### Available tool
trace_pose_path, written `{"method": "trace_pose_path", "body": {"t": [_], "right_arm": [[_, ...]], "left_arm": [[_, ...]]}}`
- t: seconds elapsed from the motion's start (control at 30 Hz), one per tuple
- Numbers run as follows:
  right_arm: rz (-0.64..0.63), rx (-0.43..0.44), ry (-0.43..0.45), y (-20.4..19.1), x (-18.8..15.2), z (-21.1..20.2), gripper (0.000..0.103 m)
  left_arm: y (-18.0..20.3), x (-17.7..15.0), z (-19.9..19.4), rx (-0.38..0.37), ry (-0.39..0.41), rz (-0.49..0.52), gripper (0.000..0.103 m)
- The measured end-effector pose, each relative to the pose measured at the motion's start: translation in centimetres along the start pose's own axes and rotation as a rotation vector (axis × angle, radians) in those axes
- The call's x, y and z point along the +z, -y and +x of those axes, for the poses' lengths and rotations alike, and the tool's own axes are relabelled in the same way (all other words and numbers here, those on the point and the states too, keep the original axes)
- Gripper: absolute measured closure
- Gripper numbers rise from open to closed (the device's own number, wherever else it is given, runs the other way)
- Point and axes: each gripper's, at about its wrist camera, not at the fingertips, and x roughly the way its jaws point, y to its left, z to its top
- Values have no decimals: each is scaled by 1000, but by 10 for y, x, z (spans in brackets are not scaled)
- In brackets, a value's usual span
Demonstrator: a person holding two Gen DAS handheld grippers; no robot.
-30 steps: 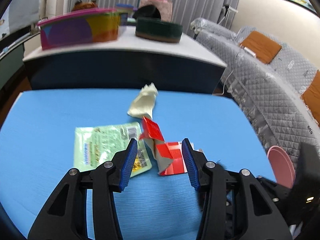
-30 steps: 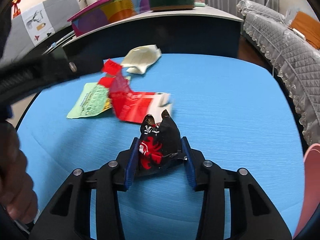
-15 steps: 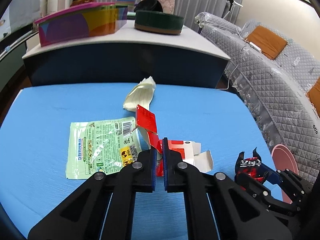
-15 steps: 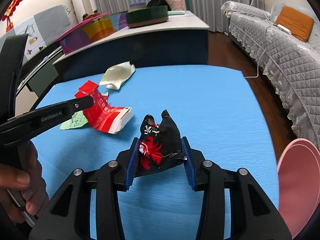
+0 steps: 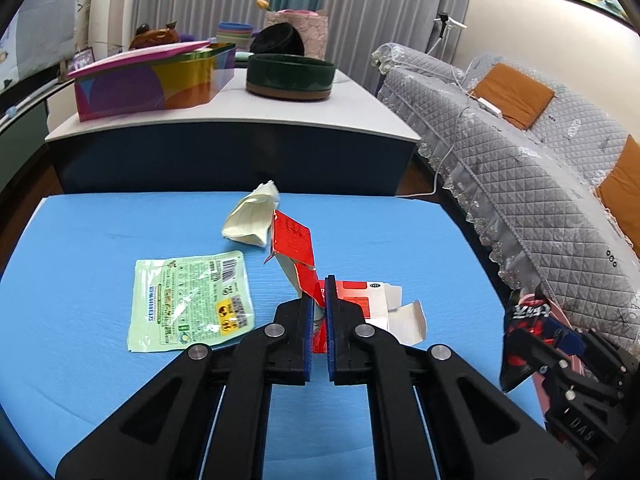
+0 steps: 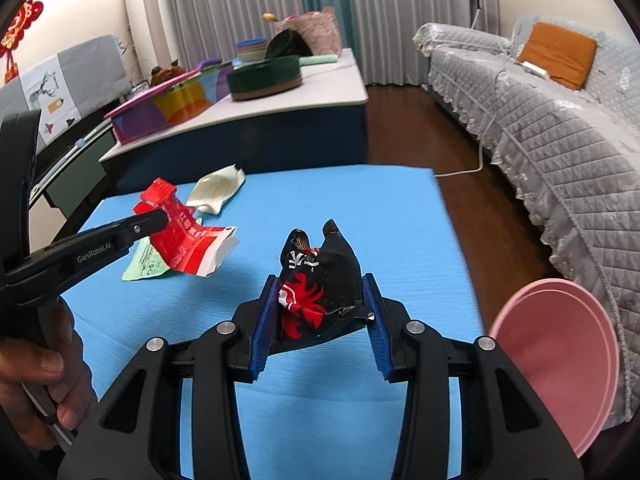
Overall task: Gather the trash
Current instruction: 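Carry both held wrappers over the pink bin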
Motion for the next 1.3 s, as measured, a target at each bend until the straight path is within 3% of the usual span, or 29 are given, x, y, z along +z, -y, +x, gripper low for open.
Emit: {"method": "trace_pose_path", "body": {"t": [0.5, 1.3], "right_arm": [[45, -96, 45, 44, -4, -44, 61], [117, -204, 53, 101, -16, -68, 61]], "left_arm": [[46, -6, -19, -74, 47, 72, 98], [126, -21, -13, -181, 57, 200, 98]]}}
